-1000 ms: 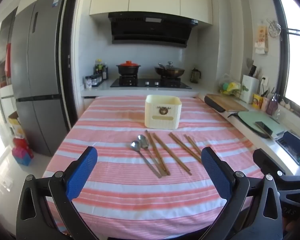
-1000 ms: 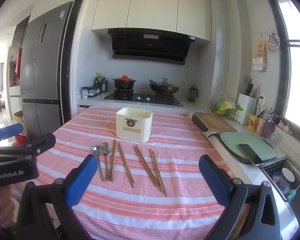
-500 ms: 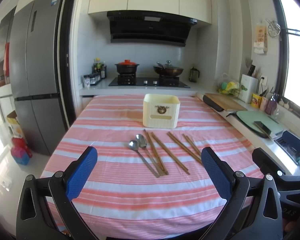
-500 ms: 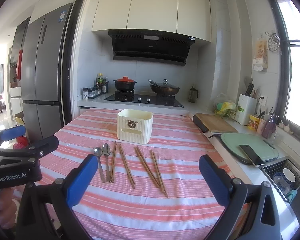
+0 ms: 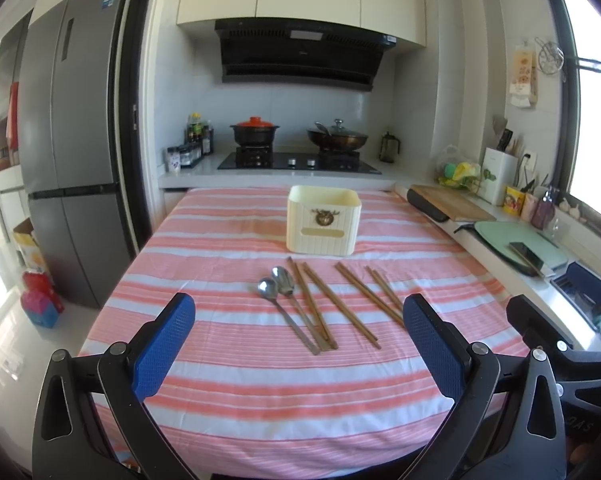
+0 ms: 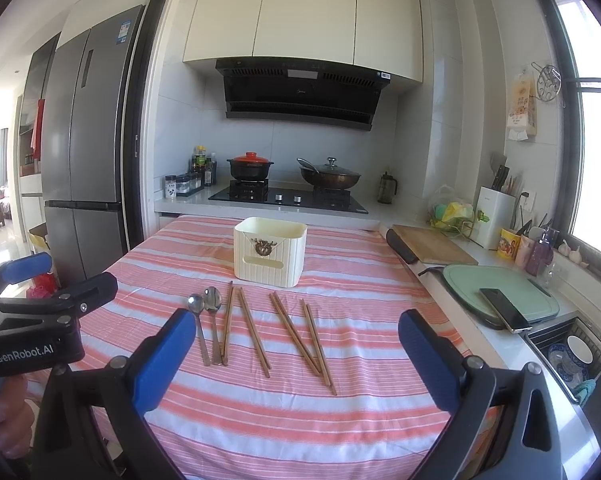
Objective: Organize utensils
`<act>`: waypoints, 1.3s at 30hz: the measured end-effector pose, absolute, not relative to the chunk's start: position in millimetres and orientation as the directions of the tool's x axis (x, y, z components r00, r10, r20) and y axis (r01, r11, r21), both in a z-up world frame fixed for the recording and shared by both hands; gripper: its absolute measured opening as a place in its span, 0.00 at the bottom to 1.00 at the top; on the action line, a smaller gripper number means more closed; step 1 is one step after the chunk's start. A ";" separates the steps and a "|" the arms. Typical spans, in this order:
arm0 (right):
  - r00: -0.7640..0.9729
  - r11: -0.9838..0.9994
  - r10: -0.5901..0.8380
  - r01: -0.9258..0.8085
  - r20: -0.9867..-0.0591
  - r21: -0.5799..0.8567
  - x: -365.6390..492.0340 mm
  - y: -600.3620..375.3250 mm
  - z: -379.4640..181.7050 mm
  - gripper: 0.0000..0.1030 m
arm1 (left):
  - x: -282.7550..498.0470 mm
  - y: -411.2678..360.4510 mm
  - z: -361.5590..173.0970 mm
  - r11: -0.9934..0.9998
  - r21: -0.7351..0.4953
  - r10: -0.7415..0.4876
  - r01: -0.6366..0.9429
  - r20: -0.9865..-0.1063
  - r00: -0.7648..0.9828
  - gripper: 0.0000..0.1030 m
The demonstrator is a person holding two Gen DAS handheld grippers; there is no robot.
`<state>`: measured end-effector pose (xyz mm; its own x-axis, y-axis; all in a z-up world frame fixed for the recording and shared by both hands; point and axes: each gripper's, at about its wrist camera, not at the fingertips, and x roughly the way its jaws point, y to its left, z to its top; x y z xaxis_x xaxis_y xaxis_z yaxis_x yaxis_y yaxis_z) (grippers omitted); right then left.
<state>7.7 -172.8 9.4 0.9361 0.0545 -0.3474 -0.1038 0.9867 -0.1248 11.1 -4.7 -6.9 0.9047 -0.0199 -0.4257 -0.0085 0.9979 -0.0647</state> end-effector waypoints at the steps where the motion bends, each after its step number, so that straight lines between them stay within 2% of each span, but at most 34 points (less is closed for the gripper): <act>1: 0.936 0.987 0.054 -0.103 -0.348 -0.125 7.6 -172.9 9.2 1.00 | 11.0 -4.7 -6.9 0.998 -0.065 -0.020 -0.009 -0.426 0.905 1.00; 39: 0.930 0.987 0.054 -0.106 -0.365 -0.124 9.5 -174.2 3.6 1.00 | 13.6 -6.9 -12.7 0.997 -0.078 -0.029 -0.006 -0.440 0.897 1.00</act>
